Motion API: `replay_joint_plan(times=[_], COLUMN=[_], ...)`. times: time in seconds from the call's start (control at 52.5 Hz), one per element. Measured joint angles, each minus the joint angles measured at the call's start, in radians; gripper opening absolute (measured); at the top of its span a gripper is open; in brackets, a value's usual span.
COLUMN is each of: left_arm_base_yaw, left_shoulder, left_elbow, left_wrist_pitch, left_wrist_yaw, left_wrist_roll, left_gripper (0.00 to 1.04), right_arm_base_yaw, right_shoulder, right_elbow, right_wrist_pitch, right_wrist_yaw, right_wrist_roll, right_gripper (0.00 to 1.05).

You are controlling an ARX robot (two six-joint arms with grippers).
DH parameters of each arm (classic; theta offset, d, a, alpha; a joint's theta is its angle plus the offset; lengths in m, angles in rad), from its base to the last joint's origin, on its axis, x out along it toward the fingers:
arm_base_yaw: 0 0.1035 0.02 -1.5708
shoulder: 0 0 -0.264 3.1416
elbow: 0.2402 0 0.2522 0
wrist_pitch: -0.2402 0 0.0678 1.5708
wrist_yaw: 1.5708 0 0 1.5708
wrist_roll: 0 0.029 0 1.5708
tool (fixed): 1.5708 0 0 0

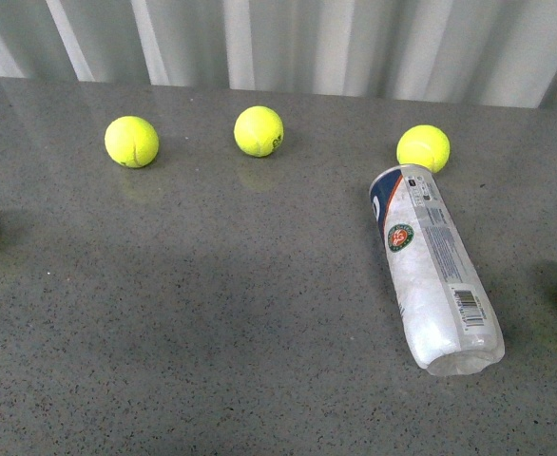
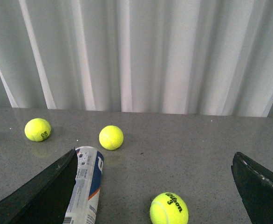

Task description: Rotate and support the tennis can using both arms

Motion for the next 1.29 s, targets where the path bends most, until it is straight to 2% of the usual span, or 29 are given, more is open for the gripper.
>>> replay_joint_plan(times=[1.294], left_arm_base_yaw=[0.000], left_shoulder=[0.000], left_elbow=[0.000], left_wrist_pitch=[0.000], left_wrist_yaw=[0.000], left_wrist_roll=[0.000], left_gripper=[0.98], right_arm_base_yaw=[0.000], right_shoulder=[0.000], right_elbow=[0.000], right_wrist_pitch=[0.000], right_wrist_yaw=[0.000], right_wrist_roll=[0.000], right_gripper=[0.98])
